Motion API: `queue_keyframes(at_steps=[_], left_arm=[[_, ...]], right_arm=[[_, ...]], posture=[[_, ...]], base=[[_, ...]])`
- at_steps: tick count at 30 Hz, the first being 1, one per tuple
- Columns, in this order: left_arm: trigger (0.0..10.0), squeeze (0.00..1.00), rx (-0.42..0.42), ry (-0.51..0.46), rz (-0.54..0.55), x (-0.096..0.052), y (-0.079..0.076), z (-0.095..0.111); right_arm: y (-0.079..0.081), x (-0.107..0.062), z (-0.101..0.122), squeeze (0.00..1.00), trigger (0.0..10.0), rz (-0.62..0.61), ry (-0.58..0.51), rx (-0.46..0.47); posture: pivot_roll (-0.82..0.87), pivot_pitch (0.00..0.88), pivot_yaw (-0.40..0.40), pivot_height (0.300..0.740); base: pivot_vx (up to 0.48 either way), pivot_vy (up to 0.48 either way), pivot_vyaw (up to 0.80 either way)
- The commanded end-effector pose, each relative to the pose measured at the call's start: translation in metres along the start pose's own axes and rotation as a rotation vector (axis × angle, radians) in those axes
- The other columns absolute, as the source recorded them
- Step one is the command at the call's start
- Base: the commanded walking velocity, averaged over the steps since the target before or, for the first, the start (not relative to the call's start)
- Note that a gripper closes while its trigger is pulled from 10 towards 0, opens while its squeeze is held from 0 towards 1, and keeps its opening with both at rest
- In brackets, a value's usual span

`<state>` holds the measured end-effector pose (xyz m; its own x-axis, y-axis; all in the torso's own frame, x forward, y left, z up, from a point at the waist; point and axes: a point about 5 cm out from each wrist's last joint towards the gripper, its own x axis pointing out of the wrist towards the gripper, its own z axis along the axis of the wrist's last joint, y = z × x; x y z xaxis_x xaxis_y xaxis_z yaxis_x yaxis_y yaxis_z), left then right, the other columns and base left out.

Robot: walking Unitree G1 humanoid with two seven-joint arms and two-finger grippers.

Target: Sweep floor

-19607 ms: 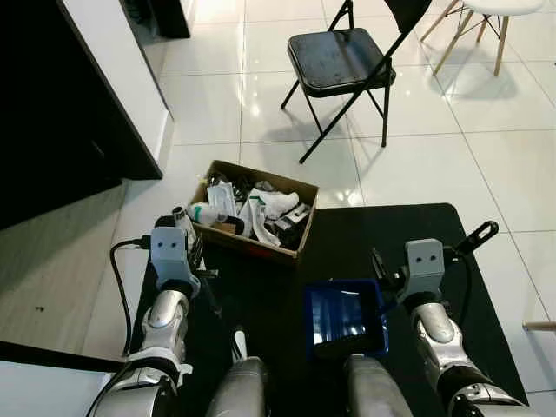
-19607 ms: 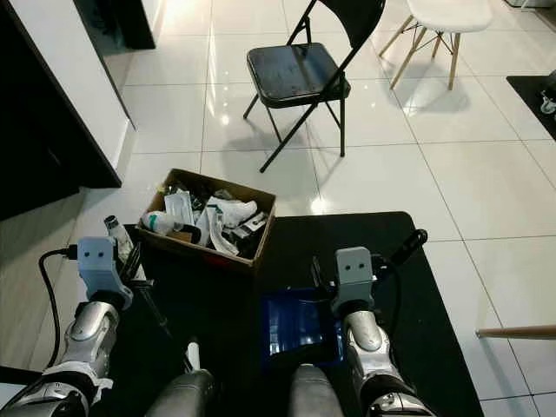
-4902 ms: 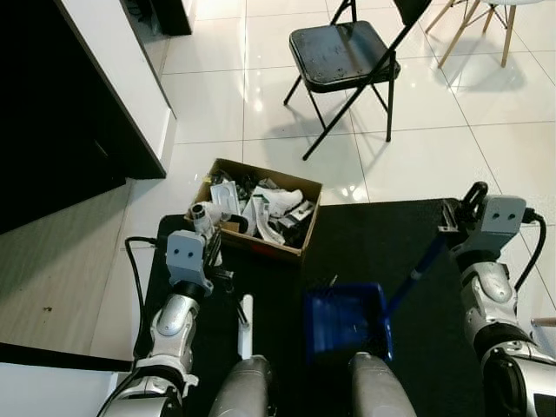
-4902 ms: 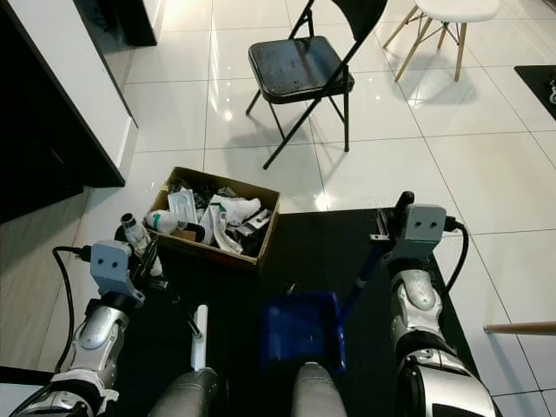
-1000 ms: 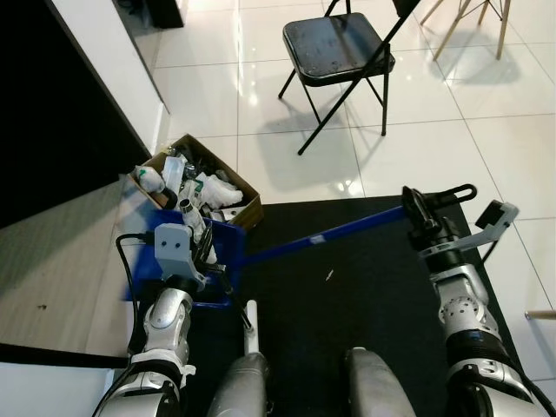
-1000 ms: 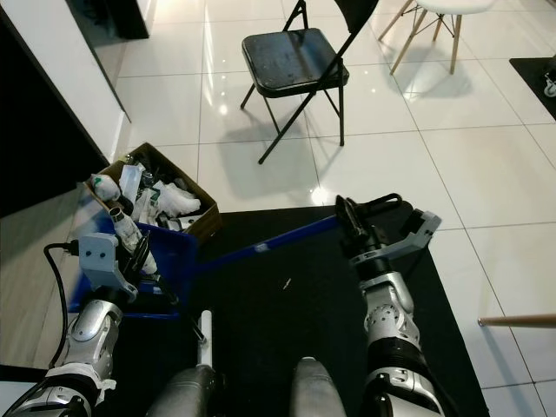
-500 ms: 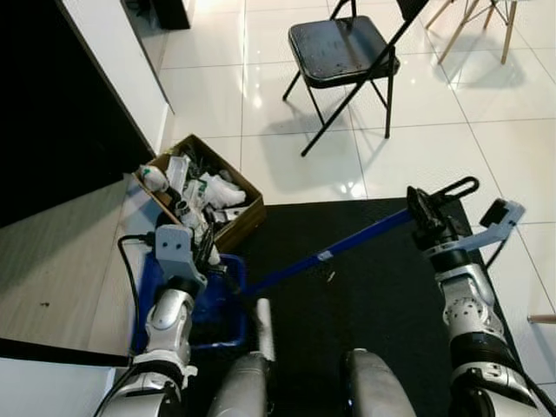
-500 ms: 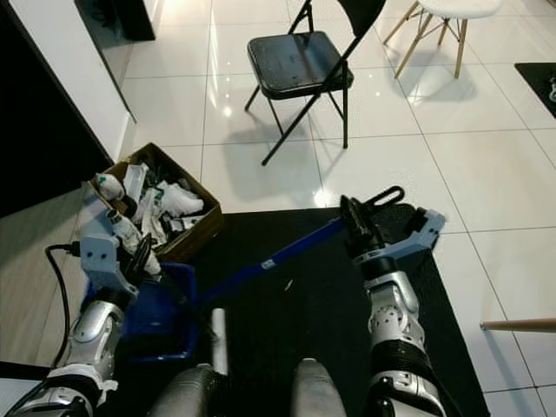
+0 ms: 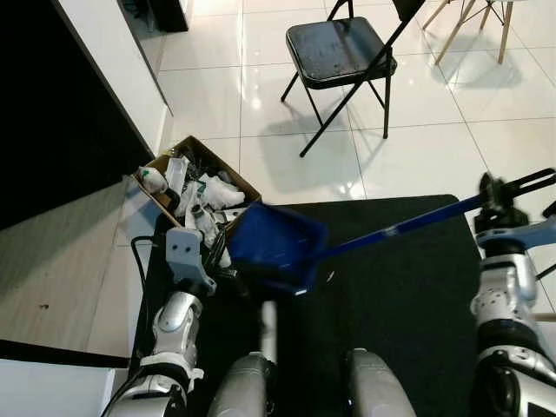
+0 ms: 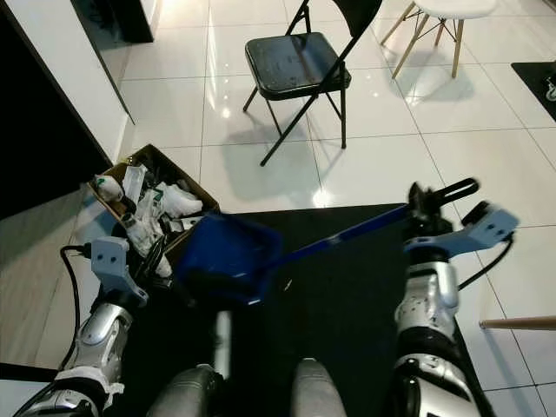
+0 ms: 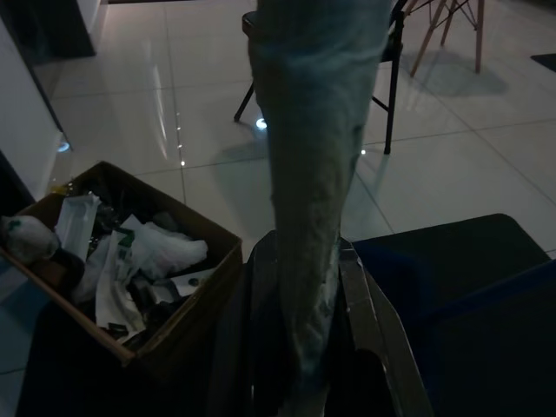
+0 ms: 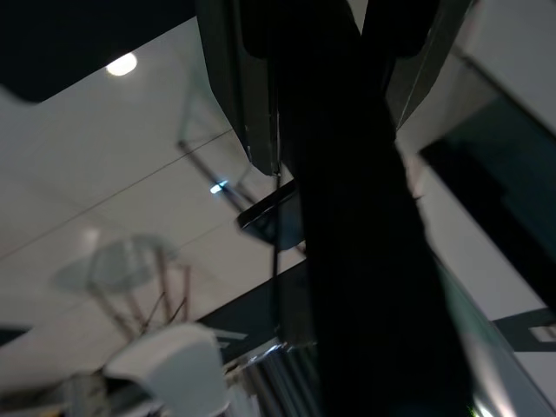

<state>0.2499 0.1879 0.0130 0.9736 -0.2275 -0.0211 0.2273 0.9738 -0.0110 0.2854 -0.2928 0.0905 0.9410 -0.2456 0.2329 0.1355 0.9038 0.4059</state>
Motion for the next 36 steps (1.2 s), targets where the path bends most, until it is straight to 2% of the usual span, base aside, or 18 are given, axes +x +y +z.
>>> queue_keyframes(at_steps=[1, 2, 3, 5, 7, 9, 12, 16, 21, 25, 27, 29, 32, 34, 36], left_arm=[[10.0, 0.0, 0.011, -0.021, -0.033, 0.001, -0.002, 0.003], [10.0, 0.0, 0.014, -0.02, -0.029, -0.002, 0.0, 0.002], [10.0, 0.0, 0.042, -0.027, 0.017, -0.01, 0.011, 0.004], [10.0, 0.0, 0.042, -0.027, 0.017, -0.01, 0.011, 0.004], [10.0, 0.0, 0.053, -0.026, 0.045, -0.013, 0.017, 0.004], [10.0, 0.0, 0.067, -0.008, 0.111, -0.018, 0.032, 0.003], [10.0, 0.0, 0.069, -0.008, 0.131, -0.017, 0.036, 0.005], [10.0, 0.0, 0.072, -0.01, 0.134, -0.014, 0.037, 0.006], [10.0, 0.0, 0.087, -0.042, 0.13, -0.002, 0.035, 0.015], [10.0, 0.0, 0.097, -0.029, 0.139, -0.001, 0.035, 0.015], [10.0, 0.0, 0.101, -0.007, 0.141, -0.001, 0.036, 0.013], [10.0, 0.0, 0.102, 0.039, 0.165, -0.001, 0.035, 0.008], [10.0, 0.0, 0.102, 0.039, 0.165, -0.001, 0.035, 0.008], [10.0, 0.0, 0.088, 0.051, 0.195, -0.001, 0.035, 0.005], [10.0, 0.0, 0.088, 0.051, 0.195, -0.001, 0.035, 0.005]], right_arm=[[0.004, 0.005, 0.002, 0.0, 10.0, -0.013, -0.037, 0.048], [0.001, 0.005, 0.005, 0.0, 10.0, -0.022, -0.045, 0.034], [-0.005, 0.002, 0.008, 0.0, 10.0, -0.035, -0.047, 0.002], [-0.005, 0.002, 0.008, 0.0, 10.0, -0.035, -0.047, 0.002], [-0.008, 0.0, 0.008, 0.0, 10.0, -0.037, -0.044, -0.01], [-0.01, -0.009, 0.0, 0.0, 10.0, -0.024, -0.002, -0.029], [-0.009, -0.013, -0.005, 0.0, 10.0, -0.008, 0.021, -0.031], [-0.007, -0.017, -0.011, 0.0, 10.0, 0.012, 0.044, -0.027], [0.0, -0.026, -0.026, 0.0, 10.0, 0.043, 0.085, 0.015], [0.001, -0.03, -0.03, 0.0, 10.0, 0.043, 0.096, 0.02], [0.003, -0.033, -0.033, 0.0, 10.0, 0.043, 0.109, 0.016], [0.005, -0.035, -0.041, 0.0, 10.0, 0.046, 0.167, -0.017], [0.005, -0.035, -0.041, 0.0, 10.0, 0.046, 0.167, -0.017], [0.006, -0.037, -0.049, 0.0, 10.0, 0.053, 0.236, -0.054], [0.006, -0.037, -0.049, 0.0, 10.0, 0.053, 0.236, -0.054]], posture=[[0.0, 0.095, 0.025, 0.74], [-0.01, 0.109, 0.026, 0.74], [0.0, 0.108, 0.024, 0.74], [0.0, 0.108, 0.024, 0.74], [-0.01, 0.11, 0.024, 0.74], [0.0, 0.109, 0.024, 0.74], [-0.01, 0.109, 0.028, 0.74], [0.0, 0.102, 0.028, 0.74], [0.0, 0.085, 0.027, 0.74], [0.0, 0.083, 0.028, 0.74], [0.0, 0.079, 0.028, 0.74], [-0.01, 0.057, 0.021, 0.74], [-0.01, 0.057, 0.021, 0.74], [-0.01, 0.055, 0.016, 0.74], [-0.01, 0.055, 0.016, 0.74]], base=[[0.0, 0.0, 0.0], [0.0, 0.0, 0.0], [0.0, 0.0, 0.0], [0.0, 0.0, 0.0], [0.0, 0.0, 0.0], [0.0, 0.0, 0.0], [0.0, 0.0, 0.0], [0.0, 0.0, 0.0], [0.0, 0.0, 0.0], [0.0, 0.0, 0.0], [0.0, 0.0, 0.0], [0.0, 0.0, 0.0], [0.0, 0.0, 0.0], [0.0, 0.0, 0.0], [0.0, 0.0, 0.0]])
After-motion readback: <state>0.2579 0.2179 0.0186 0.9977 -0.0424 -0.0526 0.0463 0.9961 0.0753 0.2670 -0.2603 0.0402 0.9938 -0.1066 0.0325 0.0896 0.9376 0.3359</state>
